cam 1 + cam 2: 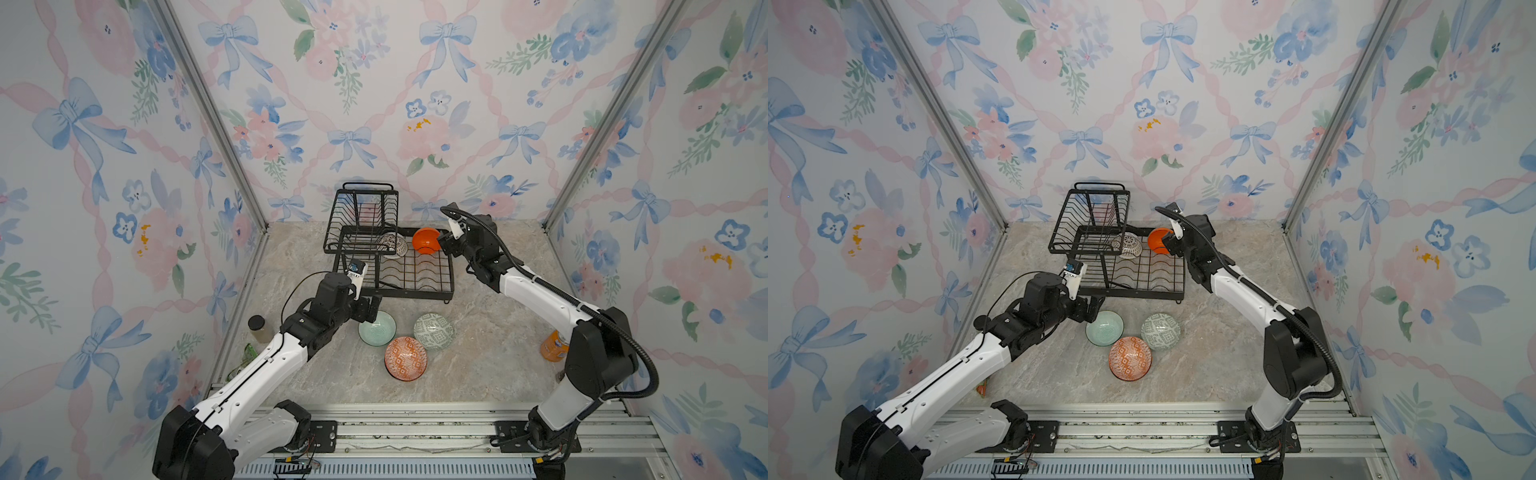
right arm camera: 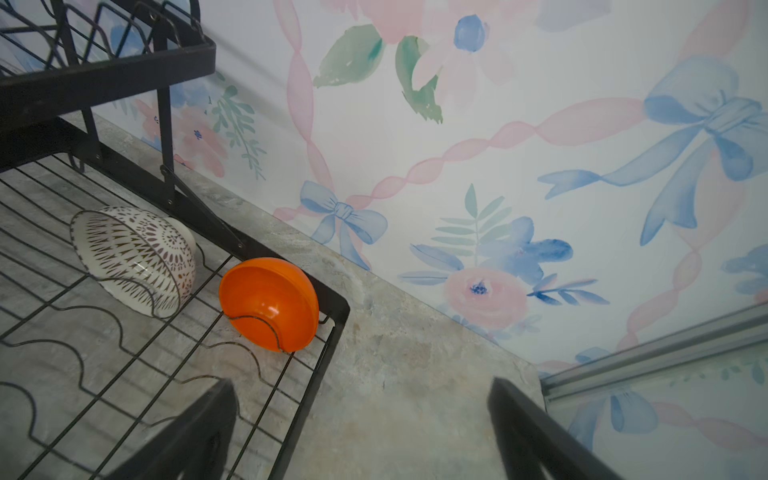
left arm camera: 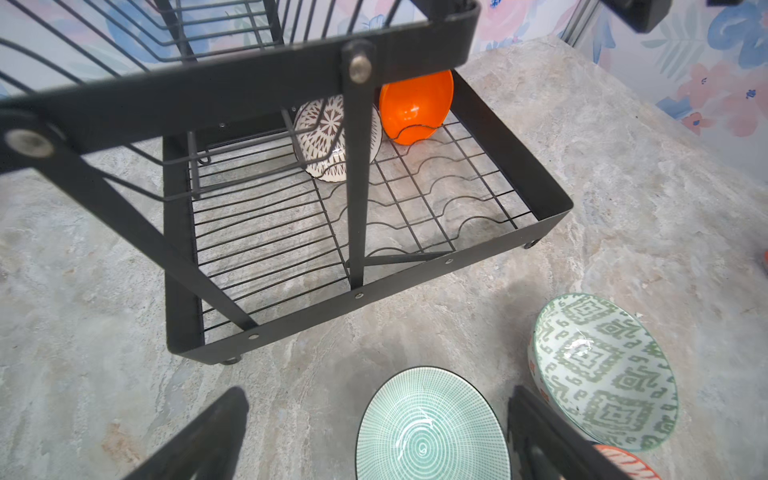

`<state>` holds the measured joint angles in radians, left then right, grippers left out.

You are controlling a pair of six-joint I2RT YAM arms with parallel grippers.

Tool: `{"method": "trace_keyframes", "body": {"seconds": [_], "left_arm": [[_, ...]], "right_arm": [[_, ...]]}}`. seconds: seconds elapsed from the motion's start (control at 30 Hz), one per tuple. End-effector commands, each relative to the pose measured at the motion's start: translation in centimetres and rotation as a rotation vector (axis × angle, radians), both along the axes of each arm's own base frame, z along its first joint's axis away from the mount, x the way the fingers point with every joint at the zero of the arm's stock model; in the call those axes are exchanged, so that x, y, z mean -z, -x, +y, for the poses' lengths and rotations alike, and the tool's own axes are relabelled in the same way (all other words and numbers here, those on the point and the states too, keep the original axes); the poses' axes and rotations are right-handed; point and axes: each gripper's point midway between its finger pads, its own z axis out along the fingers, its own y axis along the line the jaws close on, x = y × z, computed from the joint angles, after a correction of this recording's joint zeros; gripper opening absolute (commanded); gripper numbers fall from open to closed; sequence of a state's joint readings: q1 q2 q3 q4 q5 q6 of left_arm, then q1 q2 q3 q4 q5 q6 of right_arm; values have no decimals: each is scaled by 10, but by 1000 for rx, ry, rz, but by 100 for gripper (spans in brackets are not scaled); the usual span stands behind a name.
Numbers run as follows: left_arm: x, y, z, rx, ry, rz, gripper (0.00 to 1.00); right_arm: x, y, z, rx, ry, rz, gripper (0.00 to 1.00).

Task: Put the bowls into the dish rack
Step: 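Draw the right gripper back while the left gripper moves toward the stacked bowls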

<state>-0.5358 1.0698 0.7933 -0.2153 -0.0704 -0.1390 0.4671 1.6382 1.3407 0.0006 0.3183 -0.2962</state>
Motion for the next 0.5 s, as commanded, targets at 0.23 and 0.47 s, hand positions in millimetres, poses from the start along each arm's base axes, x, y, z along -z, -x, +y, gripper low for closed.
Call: {"method": "trace_keyframes", "body": {"seconds": [0.23,0.47], "left_arm": [[3,12,-16,33,-45,36,98],[18,25,-25,69,-47,96,98]], "right_arm": [[36,123,-2,-38,-264,518,97],[55,160,-7,-38,-293,658,97]]}}
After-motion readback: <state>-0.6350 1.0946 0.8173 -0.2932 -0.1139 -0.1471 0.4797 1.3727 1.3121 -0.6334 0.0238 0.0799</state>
